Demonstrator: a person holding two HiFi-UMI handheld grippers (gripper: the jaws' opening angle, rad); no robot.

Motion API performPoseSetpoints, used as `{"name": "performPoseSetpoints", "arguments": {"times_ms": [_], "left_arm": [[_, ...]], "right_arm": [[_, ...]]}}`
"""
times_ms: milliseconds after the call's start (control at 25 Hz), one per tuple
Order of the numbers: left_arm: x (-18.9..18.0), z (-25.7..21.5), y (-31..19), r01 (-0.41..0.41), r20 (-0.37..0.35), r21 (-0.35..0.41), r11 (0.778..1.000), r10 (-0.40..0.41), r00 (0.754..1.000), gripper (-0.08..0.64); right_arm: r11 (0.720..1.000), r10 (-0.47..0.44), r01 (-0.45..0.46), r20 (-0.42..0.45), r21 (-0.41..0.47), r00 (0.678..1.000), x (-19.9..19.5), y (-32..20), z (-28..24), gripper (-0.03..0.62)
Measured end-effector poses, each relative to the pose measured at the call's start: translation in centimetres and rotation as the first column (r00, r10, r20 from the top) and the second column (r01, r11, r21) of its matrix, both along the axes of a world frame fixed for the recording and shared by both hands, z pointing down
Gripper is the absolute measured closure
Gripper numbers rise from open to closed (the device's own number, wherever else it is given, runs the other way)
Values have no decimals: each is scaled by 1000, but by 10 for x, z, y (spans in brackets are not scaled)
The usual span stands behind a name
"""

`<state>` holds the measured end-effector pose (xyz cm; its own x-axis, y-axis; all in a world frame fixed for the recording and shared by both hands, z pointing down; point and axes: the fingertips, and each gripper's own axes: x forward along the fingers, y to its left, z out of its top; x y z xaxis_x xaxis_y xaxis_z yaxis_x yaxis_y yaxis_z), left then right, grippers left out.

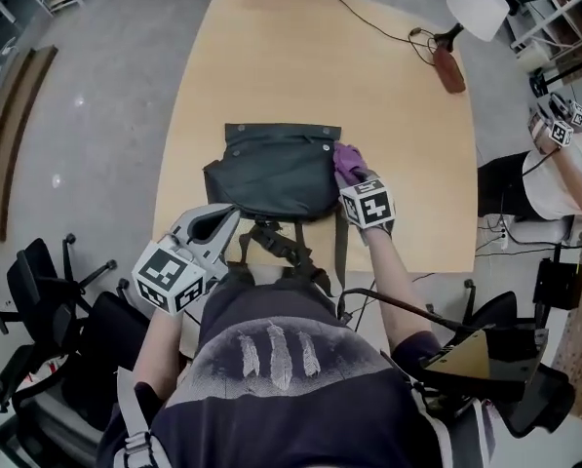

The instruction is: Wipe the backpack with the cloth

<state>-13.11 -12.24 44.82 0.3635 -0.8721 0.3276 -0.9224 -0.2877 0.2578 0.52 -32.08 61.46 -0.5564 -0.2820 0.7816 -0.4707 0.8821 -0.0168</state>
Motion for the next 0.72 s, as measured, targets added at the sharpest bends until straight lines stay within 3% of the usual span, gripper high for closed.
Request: {"name": "performPoseSetpoints", "arguments": {"times_ms": [200, 400, 640, 720], "left_arm": [[-53, 9, -7, -19, -32, -4, 1000, 19, 999, 554], [-76, 19, -12, -42, -56, -6, 999, 42, 998, 554], [-85, 23, -9, -49, -93, 10, 999, 49, 994, 554], [-91, 23, -8, -45, -97, 14, 999, 47, 994, 554]], "right_arm": [[999, -35, 35, -114, 1, 993, -24, 29, 1, 561], [993, -104, 96, -132, -66, 986, -56, 61, 1, 561], [949, -298, 275, -165, -152, 940, -101, 119, 4, 561], [929, -338, 307, -133, -209, 932, -115, 136, 3, 561]]}}
